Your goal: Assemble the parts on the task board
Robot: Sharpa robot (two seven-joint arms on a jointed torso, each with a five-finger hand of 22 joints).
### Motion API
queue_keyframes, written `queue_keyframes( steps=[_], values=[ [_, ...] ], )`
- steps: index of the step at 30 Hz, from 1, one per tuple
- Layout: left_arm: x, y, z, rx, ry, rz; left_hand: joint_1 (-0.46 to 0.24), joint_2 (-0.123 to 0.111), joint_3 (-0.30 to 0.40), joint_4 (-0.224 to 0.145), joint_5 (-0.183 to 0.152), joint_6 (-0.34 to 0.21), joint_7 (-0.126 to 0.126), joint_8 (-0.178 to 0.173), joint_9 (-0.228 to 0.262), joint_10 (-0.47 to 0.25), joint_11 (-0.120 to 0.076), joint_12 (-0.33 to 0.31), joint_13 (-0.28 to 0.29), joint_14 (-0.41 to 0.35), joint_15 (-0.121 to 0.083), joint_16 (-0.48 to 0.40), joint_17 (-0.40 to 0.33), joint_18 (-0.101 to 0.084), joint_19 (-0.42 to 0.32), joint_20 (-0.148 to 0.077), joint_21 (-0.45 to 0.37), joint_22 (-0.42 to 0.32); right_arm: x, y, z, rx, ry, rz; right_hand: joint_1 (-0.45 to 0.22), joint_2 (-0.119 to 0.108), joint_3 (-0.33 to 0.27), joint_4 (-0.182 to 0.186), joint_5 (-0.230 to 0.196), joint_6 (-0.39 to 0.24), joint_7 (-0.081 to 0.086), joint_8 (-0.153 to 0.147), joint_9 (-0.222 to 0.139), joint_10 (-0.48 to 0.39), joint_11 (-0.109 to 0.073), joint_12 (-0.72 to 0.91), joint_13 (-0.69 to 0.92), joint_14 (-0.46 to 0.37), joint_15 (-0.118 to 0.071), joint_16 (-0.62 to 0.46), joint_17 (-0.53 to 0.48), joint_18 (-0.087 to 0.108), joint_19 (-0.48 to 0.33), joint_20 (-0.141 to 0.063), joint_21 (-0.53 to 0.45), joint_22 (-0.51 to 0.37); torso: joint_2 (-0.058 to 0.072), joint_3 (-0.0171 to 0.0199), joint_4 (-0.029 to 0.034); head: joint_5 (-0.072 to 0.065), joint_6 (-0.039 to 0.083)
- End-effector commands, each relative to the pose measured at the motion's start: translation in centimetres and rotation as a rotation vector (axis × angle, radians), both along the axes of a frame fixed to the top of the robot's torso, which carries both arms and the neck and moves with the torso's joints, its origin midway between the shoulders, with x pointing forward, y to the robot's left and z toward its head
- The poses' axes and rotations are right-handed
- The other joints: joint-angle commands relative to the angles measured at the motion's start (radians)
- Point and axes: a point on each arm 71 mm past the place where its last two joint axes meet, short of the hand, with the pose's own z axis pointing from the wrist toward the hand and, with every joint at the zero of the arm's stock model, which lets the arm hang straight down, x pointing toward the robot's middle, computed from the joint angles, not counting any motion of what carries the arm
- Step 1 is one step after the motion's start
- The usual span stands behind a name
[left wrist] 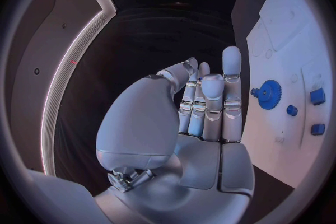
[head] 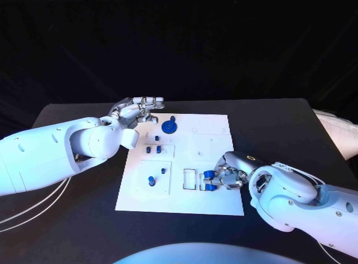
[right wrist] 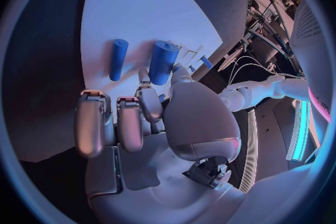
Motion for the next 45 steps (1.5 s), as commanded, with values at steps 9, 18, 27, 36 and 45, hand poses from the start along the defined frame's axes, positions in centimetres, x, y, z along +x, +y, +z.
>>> queue_keyframes(
  steps=[9,18,27,36,45],
  values=[
    [-0.1,-0.3,0.1,-0.014,-0.006,-0.035,-0.012,0.001,-0.009,-0.001,0.001,-0.008,0.003,0.004,-0.001,-0.009,-0.002,0.003,0.001,-0.012,0.0,-0.006,-0.004,0.019,-0.004,0.002,-0.007,-0.002,0.0,-0.2,-0.8,-0.104,0.024,0.047,0.138,-0.009,-0.004,-0.052,-0.004,0.01,-0.008,0.026,0.024,0.013,-0.007,0.01,0.023,0.082,-0.002,0.018,0.149,-0.014,0.0,0.005,0.008,0.01,0.001,0.0001,0.0065,-0.003,-0.004],
    [-0.1,-0.3,0.1,-0.013,-0.005,-0.038,-0.012,0.001,-0.009,-0.001,0.001,-0.008,0.003,0.004,-0.001,-0.009,-0.002,0.003,0.001,-0.012,0.0,-0.006,-0.004,0.019,-0.004,0.002,-0.007,-0.002,0.0,-0.5,-0.3,-0.052,-0.028,0.012,0.226,0.048,0.059,-0.089,-0.05,0.043,-0.022,0.05,0.048,0.019,-0.02,0.009,0.033,0.083,-0.012,0.022,0.156,-0.015,0.0,-0.003,0.009,0.013,0.001,0.0007,0.0095,-0.003,-0.004],
    [-0.1,-0.3,0.1,-0.013,-0.002,-0.041,-0.012,0.001,-0.009,-0.001,0.001,-0.008,0.003,0.004,-0.001,-0.009,-0.002,0.003,0.001,-0.012,0.0,-0.006,-0.005,0.019,-0.004,0.002,-0.007,-0.002,-0.4,-0.3,0.9,0.115,-0.032,-0.065,0.095,0.039,0.017,0.001,0.072,0.053,-0.03,0.064,0.073,0.023,-0.025,-0.011,0.024,0.083,-0.017,0.021,0.157,-0.015,0.002,-0.009,0.01,0.015,0.001,-0.0005,0.0112,-0.004,-0.003],
    [-0.1,-0.4,0.1,-0.013,0.0,-0.044,-0.013,0.001,-0.01,-0.001,0.001,-0.009,0.003,0.004,-0.001,-0.01,-0.002,0.004,0.0,-0.013,0.0,-0.007,-0.007,0.019,-0.005,0.003,-0.007,-0.002,-0.6,0.4,1.9,0.198,-0.055,-0.08,0.075,0.053,0.005,0.002,0.088,0.061,-0.035,0.071,0.084,0.028,-0.03,-0.015,0.024,0.085,-0.02,0.027,0.165,-0.017,0.007,-0.012,0.016,0.025,0.002,-0.0001,0.0132,-0.004,0.0],
    [-0.1,-0.5,0.1,-0.014,0.001,-0.049,-0.013,0.001,-0.01,-0.001,0.001,-0.009,0.003,0.004,-0.001,-0.01,-0.002,0.004,0.0,-0.013,0.0,-0.007,-0.007,0.019,-0.005,0.003,-0.007,-0.002,-0.6,1.7,1.4,0.141,0.0,-0.023,0.03,0.079,-0.018,0.005,0.072,0.065,-0.041,0.076,0.098,0.024,-0.035,-0.047,0.001,0.084,-0.024,0.024,0.162,-0.017,0.008,-0.015,0.017,0.026,0.001,-0.0015,0.0153,-0.005,0.0]
  ],
)
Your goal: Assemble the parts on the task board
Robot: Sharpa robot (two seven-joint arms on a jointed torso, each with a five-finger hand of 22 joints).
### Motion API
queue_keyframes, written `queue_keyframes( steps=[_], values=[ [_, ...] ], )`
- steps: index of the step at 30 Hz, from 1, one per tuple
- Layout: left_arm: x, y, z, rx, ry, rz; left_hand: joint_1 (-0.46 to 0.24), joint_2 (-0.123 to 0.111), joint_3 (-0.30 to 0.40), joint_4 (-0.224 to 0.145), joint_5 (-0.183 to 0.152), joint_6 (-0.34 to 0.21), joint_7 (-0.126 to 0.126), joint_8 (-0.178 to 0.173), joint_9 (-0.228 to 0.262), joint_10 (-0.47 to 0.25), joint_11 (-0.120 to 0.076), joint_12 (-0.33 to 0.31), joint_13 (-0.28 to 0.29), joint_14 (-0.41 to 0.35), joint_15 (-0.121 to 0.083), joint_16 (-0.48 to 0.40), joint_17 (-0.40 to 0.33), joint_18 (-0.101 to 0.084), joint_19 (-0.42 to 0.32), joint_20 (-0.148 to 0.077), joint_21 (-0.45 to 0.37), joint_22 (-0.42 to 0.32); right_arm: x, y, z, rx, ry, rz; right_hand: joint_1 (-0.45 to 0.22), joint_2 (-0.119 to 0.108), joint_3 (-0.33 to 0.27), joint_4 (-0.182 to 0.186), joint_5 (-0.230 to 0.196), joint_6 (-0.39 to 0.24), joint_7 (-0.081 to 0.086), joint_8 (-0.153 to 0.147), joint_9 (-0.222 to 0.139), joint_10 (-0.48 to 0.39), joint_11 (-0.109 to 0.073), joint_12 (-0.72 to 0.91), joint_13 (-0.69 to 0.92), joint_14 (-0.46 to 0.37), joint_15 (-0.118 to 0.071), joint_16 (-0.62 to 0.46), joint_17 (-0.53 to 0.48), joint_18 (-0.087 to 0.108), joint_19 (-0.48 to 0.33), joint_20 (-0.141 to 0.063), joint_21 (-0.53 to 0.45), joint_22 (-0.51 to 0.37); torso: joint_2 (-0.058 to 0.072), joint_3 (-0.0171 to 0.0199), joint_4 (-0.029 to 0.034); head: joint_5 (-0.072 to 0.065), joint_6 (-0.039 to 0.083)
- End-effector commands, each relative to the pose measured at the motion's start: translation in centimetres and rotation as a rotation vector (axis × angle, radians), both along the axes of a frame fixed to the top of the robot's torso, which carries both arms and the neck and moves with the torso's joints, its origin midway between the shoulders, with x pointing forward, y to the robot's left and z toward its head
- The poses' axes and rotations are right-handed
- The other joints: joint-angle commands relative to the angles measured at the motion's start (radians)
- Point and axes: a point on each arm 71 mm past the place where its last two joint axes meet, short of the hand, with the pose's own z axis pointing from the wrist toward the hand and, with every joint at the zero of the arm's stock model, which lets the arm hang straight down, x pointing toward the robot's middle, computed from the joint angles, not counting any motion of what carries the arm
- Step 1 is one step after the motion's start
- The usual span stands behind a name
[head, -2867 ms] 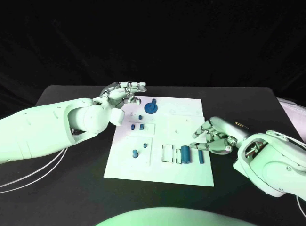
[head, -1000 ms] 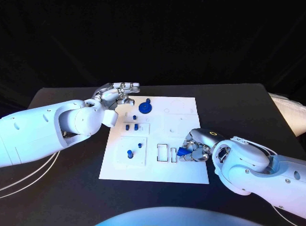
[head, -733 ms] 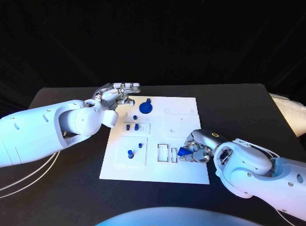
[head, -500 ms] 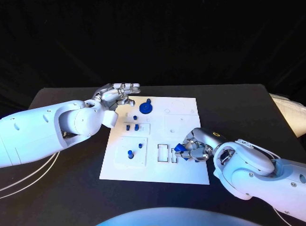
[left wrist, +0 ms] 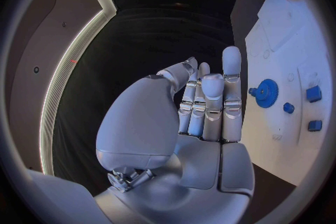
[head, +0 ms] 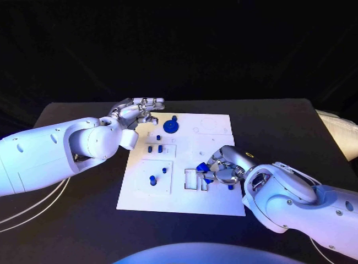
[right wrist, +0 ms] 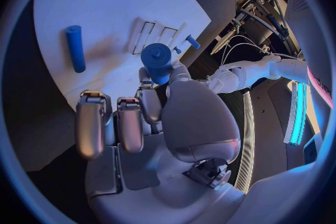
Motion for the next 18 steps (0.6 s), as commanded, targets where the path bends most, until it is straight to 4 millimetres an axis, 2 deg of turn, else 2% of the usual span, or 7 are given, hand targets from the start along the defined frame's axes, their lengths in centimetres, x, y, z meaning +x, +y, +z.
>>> queue_keyframes(
  steps=[1,2,6,18],
  values=[
    [-0.1,-0.4,0.1,-0.01,-0.006,-0.024,-0.013,0.001,-0.005,-0.001,0.001,-0.005,-0.001,0.005,-0.001,-0.007,0.001,0.004,0.0,-0.006,0.001,-0.007,-0.001,0.019,-0.005,0.003,-0.003,-0.001,0.0,0.5,-0.4,-0.052,0.041,0.047,-0.033,0.022,-0.016,0.001,-0.021,0.022,-0.023,0.008,0.024,0.0,-0.013,-0.02,-0.052,0.084,-0.01,-0.001,0.16,-0.017,0.001,-0.008,0.005,0.0,-0.001,-0.0008,0.002,-0.001,0.0],
    [-0.1,-0.4,0.1,-0.01,-0.006,-0.025,-0.013,0.001,-0.005,-0.001,0.001,-0.005,-0.001,0.005,-0.001,-0.007,0.001,0.004,0.0,-0.006,0.001,-0.007,-0.001,0.019,-0.005,0.003,-0.003,-0.001,0.1,0.7,-0.5,-0.068,0.045,0.059,-0.041,0.03,-0.018,0.001,-0.027,0.024,-0.024,0.01,0.027,0.0,-0.013,-0.026,-0.057,0.083,-0.011,-0.002,0.158,-0.017,0.001,-0.008,0.005,0.0,-0.001,-0.0015,0.0027,-0.001,0.0],
    [-0.1,-0.4,0.1,-0.009,-0.005,-0.025,-0.014,0.001,-0.006,-0.001,0.001,-0.006,0.0,0.005,-0.001,-0.008,0.002,0.004,0.0,-0.006,0.001,-0.007,-0.002,0.019,-0.005,0.003,-0.004,-0.002,0.2,1.5,-0.8,-0.125,0.052,0.103,-0.063,0.048,-0.032,0.0,-0.043,0.048,-0.034,0.025,0.041,0.017,-0.02,0.002,-0.031,0.082,-0.017,-0.006,0.153,-0.017,0.001,-0.011,0.004,-0.001,0.0,0.0002,0.0027,0.0,0.0],
    [-0.2,-0.5,0.1,-0.012,-0.001,-0.034,-0.014,0.001,-0.006,-0.002,0.001,-0.007,0.0,0.005,-0.001,-0.01,0.002,0.005,0.0,-0.007,0.001,-0.008,-0.004,0.019,-0.005,0.003,-0.004,-0.002,0.5,2.9,-1.5,-0.216,0.046,0.162,-0.076,0.077,-0.043,-0.001,-0.051,0.068,-0.045,0.039,0.058,0.045,-0.03,0.051,0.013,0.086,-0.025,0.005,0.172,-0.022,0.012,-0.019,0.018,0.025,0.002,0.0008,0.0037,0.002,-0.006]
  ],
)
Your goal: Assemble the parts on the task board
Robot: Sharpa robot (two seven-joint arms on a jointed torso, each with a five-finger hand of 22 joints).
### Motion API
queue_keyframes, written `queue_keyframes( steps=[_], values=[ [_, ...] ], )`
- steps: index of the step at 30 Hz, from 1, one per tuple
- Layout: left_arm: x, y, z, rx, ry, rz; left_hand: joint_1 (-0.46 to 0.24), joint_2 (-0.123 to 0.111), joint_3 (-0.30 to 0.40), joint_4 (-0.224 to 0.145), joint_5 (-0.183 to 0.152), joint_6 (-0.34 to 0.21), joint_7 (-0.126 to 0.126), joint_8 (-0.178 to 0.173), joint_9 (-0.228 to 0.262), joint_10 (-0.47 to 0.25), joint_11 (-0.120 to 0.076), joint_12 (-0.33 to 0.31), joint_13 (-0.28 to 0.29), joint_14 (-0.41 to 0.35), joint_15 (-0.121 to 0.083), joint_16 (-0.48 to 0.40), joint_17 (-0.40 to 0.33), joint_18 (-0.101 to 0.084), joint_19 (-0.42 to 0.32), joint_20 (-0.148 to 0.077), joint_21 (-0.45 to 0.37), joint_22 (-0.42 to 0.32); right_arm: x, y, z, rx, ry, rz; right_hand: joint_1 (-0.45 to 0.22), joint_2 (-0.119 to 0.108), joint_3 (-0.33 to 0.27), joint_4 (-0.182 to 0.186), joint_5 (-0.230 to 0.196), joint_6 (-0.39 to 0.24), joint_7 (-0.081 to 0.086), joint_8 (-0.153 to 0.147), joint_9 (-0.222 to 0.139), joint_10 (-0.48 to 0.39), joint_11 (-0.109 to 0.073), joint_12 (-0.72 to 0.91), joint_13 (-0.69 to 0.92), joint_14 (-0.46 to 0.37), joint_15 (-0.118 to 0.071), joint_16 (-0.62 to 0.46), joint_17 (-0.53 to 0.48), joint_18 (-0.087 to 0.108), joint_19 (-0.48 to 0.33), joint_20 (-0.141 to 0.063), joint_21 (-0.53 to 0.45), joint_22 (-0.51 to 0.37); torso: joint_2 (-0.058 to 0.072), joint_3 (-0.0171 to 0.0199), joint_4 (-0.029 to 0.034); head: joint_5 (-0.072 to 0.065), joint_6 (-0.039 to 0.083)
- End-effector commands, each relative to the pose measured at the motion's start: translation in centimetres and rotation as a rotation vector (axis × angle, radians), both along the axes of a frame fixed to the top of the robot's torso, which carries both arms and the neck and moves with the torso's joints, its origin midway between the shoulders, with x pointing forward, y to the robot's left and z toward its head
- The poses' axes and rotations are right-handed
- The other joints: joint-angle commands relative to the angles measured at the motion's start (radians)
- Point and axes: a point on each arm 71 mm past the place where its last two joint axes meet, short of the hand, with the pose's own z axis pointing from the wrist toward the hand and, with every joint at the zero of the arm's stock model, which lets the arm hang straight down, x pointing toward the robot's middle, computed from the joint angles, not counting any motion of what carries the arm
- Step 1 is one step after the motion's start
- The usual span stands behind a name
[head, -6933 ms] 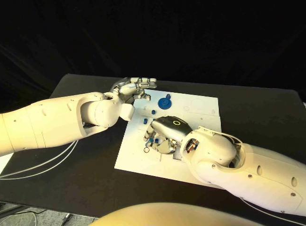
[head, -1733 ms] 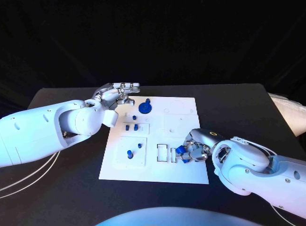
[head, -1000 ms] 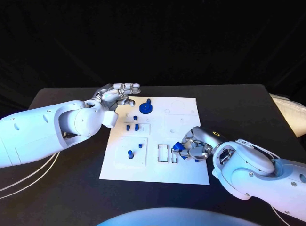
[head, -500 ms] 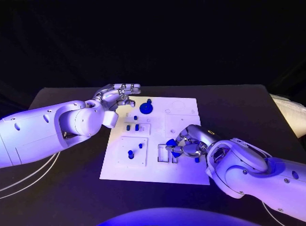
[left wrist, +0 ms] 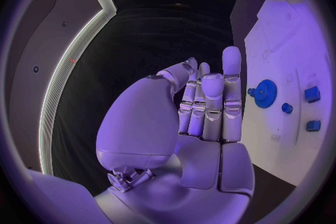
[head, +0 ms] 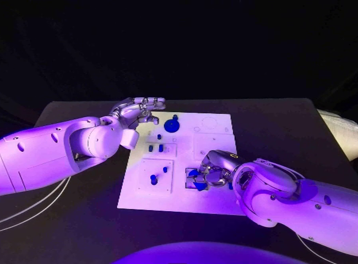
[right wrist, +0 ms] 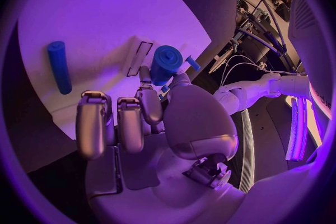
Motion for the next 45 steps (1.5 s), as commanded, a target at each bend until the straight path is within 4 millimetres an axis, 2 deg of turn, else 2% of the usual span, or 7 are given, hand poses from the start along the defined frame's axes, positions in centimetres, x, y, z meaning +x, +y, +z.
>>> queue_keyframes(
  steps=[1,14,21,26,32,45],
  values=[
    [-0.1,-0.4,0.1,-0.011,-0.005,-0.026,-0.01,-0.003,-0.006,-0.002,0.001,-0.007,0.0,0.005,-0.001,-0.01,0.001,0.005,0.0,-0.007,0.001,-0.004,-0.003,0.019,-0.005,0.003,-0.004,-0.002,-0.1,0.2,-0.2,-0.077,-0.016,0.042,0.0,0.013,-0.007,0.0,-0.007,0.057,-0.045,0.008,0.004,0.041,-0.029,0.016,0.018,0.089,-0.01,0.006,0.174,-0.019,0.008,-0.007,0.008,0.013,0.0,0.0001,0.0002,0.0,-0.002],
    [-0.1,-0.3,0.1,-0.01,-0.001,-0.029,-0.01,-0.003,-0.006,-0.002,0.001,-0.007,0.0,0.005,-0.001,-0.01,0.001,0.005,0.0,-0.007,0.001,-0.004,-0.003,0.019,-0.005,0.003,-0.004,-0.002,0.1,0.5,0.1,-0.087,-0.079,0.049,-0.027,0.024,-0.027,0.002,-0.022,0.063,-0.05,0.014,0.016,0.051,-0.034,0.027,0.031,0.089,-0.014,0.008,0.177,-0.02,0.011,-0.012,0.011,0.019,-0.001,0.0008,0.0011,0.003,-0.003],
    [-0.2,-0.3,0.1,-0.01,0.001,-0.034,-0.01,-0.003,-0.006,-0.002,0.001,-0.007,0.0,0.005,-0.001,-0.01,0.001,0.005,0.0,-0.007,0.001,-0.004,-0.003,0.019,-0.005,0.003,-0.004,-0.002,0.1,0.4,0.0,-0.117,-0.082,0.058,-0.092,0.037,-0.075,0.002,-0.097,0.061,-0.051,0.016,0.031,0.053,-0.035,0.02,0.036,0.089,-0.015,0.007,0.177,-0.02,0.013,-0.014,0.012,0.022,-0.001,0.0013,0.001,0.004,-0.003],
    [-0.2,-0.4,0.1,-0.008,0.003,-0.046,-0.009,0.001,-0.007,-0.002,0.001,-0.007,0.0,0.007,0.0,-0.01,0.001,0.008,0.0,-0.006,0.001,0.0,0.002,0.019,-0.005,0.003,-0.005,-0.003,0.1,0.4,0.1,-0.126,-0.097,0.062,-0.114,0.018,-0.111,0.001,-0.136,0.058,-0.05,0.016,0.04,0.052,-0.034,0.014,0.037,0.088,-0.014,0.005,0.174,-0.021,0.013,-0.013,0.012,0.023,0.0,0.0015,0.0014,0.005,-0.004],
    [-0.2,-0.4,0.1,-0.006,0.004,-0.048,-0.01,0.0,-0.008,-0.003,0.001,-0.008,0.0,0.007,-0.001,-0.011,0.001,0.009,0.0,-0.007,0.001,-0.001,-0.001,0.019,-0.005,0.003,-0.006,-0.003,0.1,0.4,0.2,-0.12,-0.115,0.06,-0.143,0.017,-0.136,0.002,-0.183,0.055,-0.049,0.017,0.047,0.052,-0.033,0.009,0.039,0.088,-0.014,0.004,0.173,-0.021,0.013,-0.013,0.011,0.023,0.0,0.0018,0.0021,0.005,-0.004],
    [-0.3,-0.4,0.1,-0.006,0.009,-0.055,-0.01,-0.001,-0.009,-0.003,0.001,-0.009,0.0,0.007,-0.001,-0.012,0.002,0.009,0.0,-0.008,0.001,-0.002,-0.003,0.019,-0.005,0.004,-0.006,-0.003,-0.3,0.4,0.8,-0.084,-0.147,0.055,-0.136,0.017,-0.139,-0.002,-0.181,0.055,-0.05,0.017,0.051,0.053,-0.034,0.01,0.042,0.088,-0.014,0.005,0.175,-0.021,0.013,-0.013,0.012,0.025,0.0,0.0028,0.0022,0.002,-0.002]
  ],
)
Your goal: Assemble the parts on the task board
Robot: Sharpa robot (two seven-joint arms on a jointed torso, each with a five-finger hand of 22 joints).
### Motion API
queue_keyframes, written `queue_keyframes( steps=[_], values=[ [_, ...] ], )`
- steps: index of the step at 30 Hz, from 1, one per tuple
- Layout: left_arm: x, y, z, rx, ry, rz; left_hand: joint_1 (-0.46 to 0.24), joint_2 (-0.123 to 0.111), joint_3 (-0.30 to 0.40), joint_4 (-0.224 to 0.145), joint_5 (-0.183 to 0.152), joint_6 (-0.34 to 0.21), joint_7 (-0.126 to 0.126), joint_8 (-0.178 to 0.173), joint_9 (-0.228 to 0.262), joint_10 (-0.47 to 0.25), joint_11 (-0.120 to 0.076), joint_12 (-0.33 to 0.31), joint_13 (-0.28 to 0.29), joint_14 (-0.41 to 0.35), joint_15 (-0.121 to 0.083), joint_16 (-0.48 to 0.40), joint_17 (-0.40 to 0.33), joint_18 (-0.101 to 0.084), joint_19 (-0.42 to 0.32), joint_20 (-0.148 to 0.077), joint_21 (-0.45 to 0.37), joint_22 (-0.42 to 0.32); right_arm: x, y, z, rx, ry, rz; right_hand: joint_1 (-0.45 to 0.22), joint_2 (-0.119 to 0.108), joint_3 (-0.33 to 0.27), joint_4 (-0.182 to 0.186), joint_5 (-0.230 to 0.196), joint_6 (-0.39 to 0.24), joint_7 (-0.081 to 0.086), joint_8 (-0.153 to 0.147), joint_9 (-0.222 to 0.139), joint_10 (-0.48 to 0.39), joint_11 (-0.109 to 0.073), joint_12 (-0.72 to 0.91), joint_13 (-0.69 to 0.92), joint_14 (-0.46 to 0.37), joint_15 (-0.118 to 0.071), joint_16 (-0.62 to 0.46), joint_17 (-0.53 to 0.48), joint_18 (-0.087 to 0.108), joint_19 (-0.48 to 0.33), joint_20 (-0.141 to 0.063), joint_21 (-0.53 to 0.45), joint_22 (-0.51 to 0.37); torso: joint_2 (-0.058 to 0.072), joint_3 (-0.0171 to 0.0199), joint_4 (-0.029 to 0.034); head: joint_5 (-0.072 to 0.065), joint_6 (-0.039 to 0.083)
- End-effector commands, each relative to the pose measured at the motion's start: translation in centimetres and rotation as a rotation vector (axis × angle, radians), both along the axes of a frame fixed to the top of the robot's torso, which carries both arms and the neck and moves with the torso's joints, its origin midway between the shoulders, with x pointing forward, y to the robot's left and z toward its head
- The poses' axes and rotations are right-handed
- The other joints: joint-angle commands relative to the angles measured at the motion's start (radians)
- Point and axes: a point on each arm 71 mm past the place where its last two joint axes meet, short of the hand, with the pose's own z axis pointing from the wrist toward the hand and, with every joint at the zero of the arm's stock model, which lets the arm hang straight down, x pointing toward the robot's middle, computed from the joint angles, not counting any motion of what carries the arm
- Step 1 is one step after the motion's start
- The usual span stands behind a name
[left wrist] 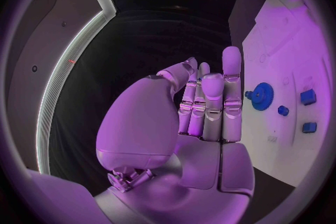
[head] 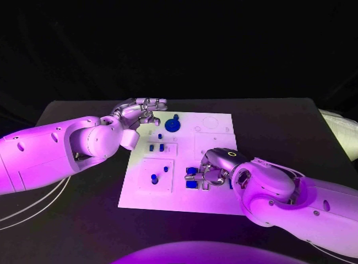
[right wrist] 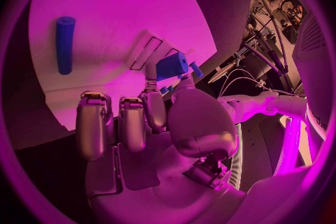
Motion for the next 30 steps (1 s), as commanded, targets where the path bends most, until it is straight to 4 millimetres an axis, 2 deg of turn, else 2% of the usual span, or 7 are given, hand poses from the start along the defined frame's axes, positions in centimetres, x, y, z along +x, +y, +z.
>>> queue_keyframes(
  steps=[1,4,7,11,17,21,30],
  values=[
    [-0.08,-0.24,0.11,-0.008,-0.005,-0.026,-0.011,-0.001,-0.007,0.0,0.001,-0.01,0.001,0.003,-0.001,-0.009,-0.001,0.004,0.0,-0.009,0.001,-0.003,-0.003,0.019,-0.005,0.004,-0.006,-0.001,-0.23,-0.01,0.36,0.011,-0.032,0.002,0.01,-0.003,-0.004,-0.009,0.002,-0.009,0.001,-0.002,0.003,0.007,0.005,-0.002,0.042,0.094,0.002,0.002,0.176,-0.009,0.013,-0.006,0.004,0.023,0.001,0.0009,0.0,-0.001,0.001],
    [-0.09,-0.21,0.11,-0.007,-0.004,-0.027,-0.011,-0.001,-0.007,0.0,0.001,-0.01,0.001,0.003,-0.001,-0.009,-0.001,0.004,0.0,-0.009,0.001,-0.003,-0.003,0.019,-0.005,0.004,-0.006,-0.001,-0.41,-0.04,0.39,0.004,-0.028,0.012,0.111,-0.024,0.015,-0.06,-0.017,-0.011,0.0,-0.002,0.009,0.008,0.005,-0.003,0.045,0.094,0.001,0.002,0.178,-0.01,0.014,-0.006,0.005,0.025,0.001,0.0004,0.0005,0.0,0.0],
    [-0.1,-0.18,0.1,-0.007,-0.003,-0.027,-0.011,-0.001,-0.007,0.0,0.001,-0.01,0.001,0.003,-0.001,-0.01,-0.001,0.005,0.0,-0.009,0.002,-0.004,-0.005,0.019,-0.005,0.004,-0.006,-0.001,-0.47,0.04,0.3,-0.004,-0.02,0.019,0.178,-0.033,0.031,-0.096,-0.048,-0.013,0.001,-0.003,0.013,0.008,0.005,-0.006,0.046,0.094,0.001,0.001,0.177,-0.01,0.014,-0.007,0.005,0.025,0.001,-0.0001,0.0007,-0.001,0.0],
    [-0.09,-0.19,0.09,-0.006,-0.003,-0.029,-0.011,-0.001,-0.007,0.0,0.001,-0.01,0.001,0.003,-0.001,-0.01,-0.001,0.005,0.0,-0.01,0.002,-0.005,-0.006,0.019,-0.005,0.004,-0.007,-0.001,-0.42,0.25,0.15,-0.008,-0.013,0.023,0.215,-0.03,0.045,-0.115,-0.066,-0.014,0.002,-0.002,0.017,0.008,0.006,-0.006,0.049,0.094,0.002,0.002,0.178,-0.01,0.014,-0.006,0.005,0.027,0.0,0.0001,0.0023,-0.002,-0.002],
    [-0.07,-0.2,0.07,-0.005,-0.002,-0.03,-0.011,-0.001,-0.007,0.0,0.001,-0.01,0.001,0.003,-0.001,-0.01,-0.001,0.005,0.0,-0.01,0.002,-0.005,-0.006,0.019,-0.005,0.004,-0.007,-0.001,-0.11,0.28,-0.08,-0.006,-0.01,0.012,0.208,-0.003,0.055,-0.102,-0.059,-0.012,0.002,-0.002,0.021,0.012,0.006,-0.001,0.055,0.095,0.003,0.004,0.182,-0.011,0.015,-0.005,0.006,0.029,0.0,-0.0007,0.0039,-0.004,-0.001],
    [-0.08,-0.2,0.06,-0.005,0.0,-0.031,-0.011,-0.001,-0.007,0.0,0.001,-0.01,0.001,0.003,-0.001,-0.01,-0.001,0.005,0.0,-0.01,0.002,-0.005,-0.006,0.019,-0.005,0.004,-0.007,-0.001,-0.03,0.3,-0.16,0.0,-0.004,0.007,0.19,0.008,0.053,-0.083,-0.043,-0.012,0.001,-0.002,0.023,0.014,0.005,0.002,0.059,0.096,0.002,0.005,0.184,-0.011,0.015,-0.005,0.007,0.031,0.0,-0.0008,0.0023,-0.002,-0.001],
    [-0.09,-0.18,0.03,-0.003,0.003,-0.033,-0.011,0.0,-0.007,0.0,0.001,-0.011,0.001,0.003,-0.001,-0.012,-0.001,0.005,0.0,-0.011,0.002,-0.005,-0.008,0.019,-0.006,0.004,-0.007,-0.001,-0.32,0.39,-0.05,0.02,0.015,0.008,0.142,0.005,0.025,-0.032,-0.001,-0.01,-0.001,-0.001,0.031,0.017,0.004,0.005,0.066,0.096,0.001,0.007,0.186,-0.011,0.017,-0.006,0.009,0.035,0.0,-0.0001,0.0025,-0.003,-0.002]
  ],
)
